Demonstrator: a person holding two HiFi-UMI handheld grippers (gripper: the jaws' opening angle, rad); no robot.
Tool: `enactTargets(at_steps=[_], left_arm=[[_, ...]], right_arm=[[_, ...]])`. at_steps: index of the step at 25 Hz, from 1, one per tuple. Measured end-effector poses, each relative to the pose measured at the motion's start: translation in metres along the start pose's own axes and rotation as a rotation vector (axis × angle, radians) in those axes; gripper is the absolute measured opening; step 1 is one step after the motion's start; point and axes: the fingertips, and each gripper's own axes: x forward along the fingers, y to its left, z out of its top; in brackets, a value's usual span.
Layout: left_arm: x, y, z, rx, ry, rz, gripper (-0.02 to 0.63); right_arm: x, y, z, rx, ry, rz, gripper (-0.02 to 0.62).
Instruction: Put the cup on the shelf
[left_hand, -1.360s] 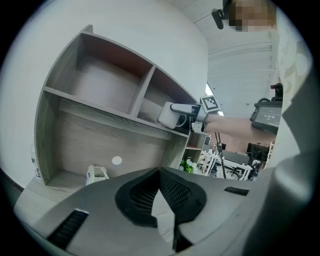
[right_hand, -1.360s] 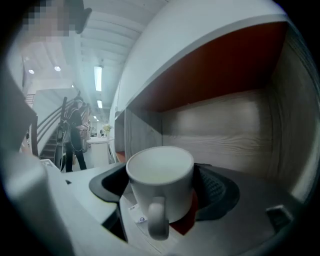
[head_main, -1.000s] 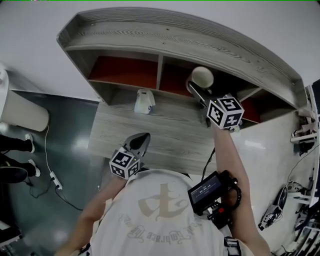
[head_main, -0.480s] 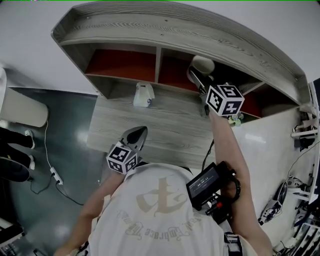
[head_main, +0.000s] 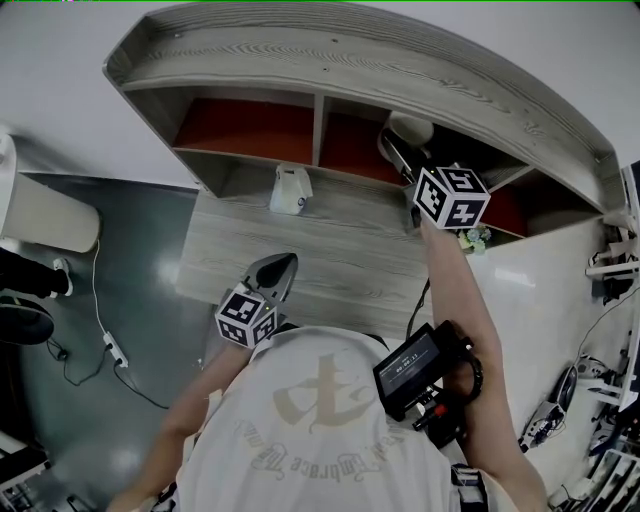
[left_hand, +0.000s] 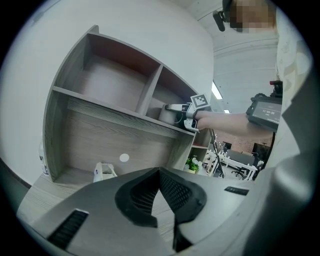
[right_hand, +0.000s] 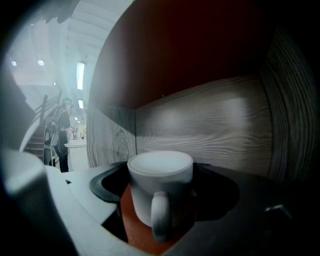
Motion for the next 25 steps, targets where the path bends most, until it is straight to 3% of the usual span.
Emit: enactTargets(at_steps=[12,25], left_arm=[[-0.004,-0.001,-0.005,-0.003,0.011,0.002,0.002],[-0.001,-0.007,-0.004,0.002,0.012,-0.024,0.002]], right_arm=[[-0.003,0.002,0.002,0.028,-0.025,0.016,0.41],[-0.027,0.004,0.013,-0.005,-0.084,0.016,0.462]])
